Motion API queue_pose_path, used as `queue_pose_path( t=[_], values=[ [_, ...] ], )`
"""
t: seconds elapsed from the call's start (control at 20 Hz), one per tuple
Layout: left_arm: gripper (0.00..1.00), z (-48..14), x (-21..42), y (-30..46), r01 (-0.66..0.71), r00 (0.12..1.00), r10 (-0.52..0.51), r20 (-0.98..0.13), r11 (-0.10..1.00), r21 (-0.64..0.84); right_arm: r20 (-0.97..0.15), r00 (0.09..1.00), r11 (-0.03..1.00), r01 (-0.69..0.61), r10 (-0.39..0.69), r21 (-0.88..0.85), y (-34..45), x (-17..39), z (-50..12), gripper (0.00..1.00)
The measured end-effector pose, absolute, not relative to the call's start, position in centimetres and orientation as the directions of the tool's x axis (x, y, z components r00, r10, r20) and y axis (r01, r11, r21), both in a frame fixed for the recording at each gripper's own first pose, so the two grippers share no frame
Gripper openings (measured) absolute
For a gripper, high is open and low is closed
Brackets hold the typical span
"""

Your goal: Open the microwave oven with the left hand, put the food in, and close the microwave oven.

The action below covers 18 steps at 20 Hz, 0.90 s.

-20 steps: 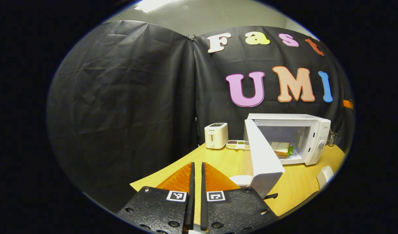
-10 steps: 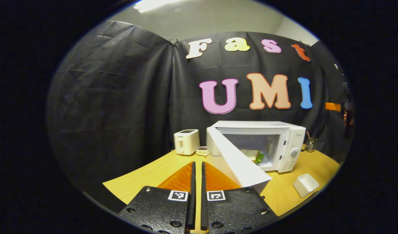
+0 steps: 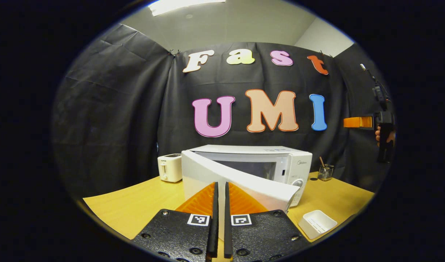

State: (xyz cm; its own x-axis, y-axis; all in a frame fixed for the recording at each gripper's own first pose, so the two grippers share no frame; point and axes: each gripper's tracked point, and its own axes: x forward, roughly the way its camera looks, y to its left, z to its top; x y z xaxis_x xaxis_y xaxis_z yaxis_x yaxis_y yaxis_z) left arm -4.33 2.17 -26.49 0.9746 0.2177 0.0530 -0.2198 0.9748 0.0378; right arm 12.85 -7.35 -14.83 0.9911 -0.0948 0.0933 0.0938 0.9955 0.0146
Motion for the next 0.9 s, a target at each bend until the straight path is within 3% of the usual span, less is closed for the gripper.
queue_pose_path(
  t=[0.25,0.3,0.35,0.5,0.7,0.9],
  values=[
    [0.07,-27.2,-1.0,-1.4,-0.182,0.982,0.177,0.058,0.98,0.086,0.088,0.983,0.987,0.16,-0.159,0.002,-9.8,13.0,-15.2,0.92],
    [0.07,-27.3,-0.4,-2.1,-0.17,0.985,0.165,0.058,0.981,0.091,0.09,0.982,0.986,0.166,-0.165,0.001,-10.0,13.2,-15.2,0.99],
    [0.07,-27.2,0.2,-2.8,-0.159,0.986,0.154,0.063,0.983,0.087,0.085,0.983,0.986,0.166,-0.165,-0.001,-9.8,13.3,-15.4,0.92],
    [0.07,-27.2,1.9,-4.5,-0.141,0.988,0.136,0.074,0.988,0.062,0.074,0.988,0.99,0.136,-0.133,-0.027,-8.0,14.0,-15.7,0.92],
    [0.08,-27.5,4.2,-5.1,-0.195,0.979,0.19,0.068,0.978,0.072,0.067,0.997,0.993,0.048,-0.041,-0.11,-3.6,14.7,-16.2,0.92],
    [0.07,-27.4,6.3,-6.0,-0.204,0.977,0.197,0.081,0.975,0.092,0.044,0.998,0.984,-0.034,0.042,-0.176,-0.6,14.9,-17.0,0.97]
  ],
)
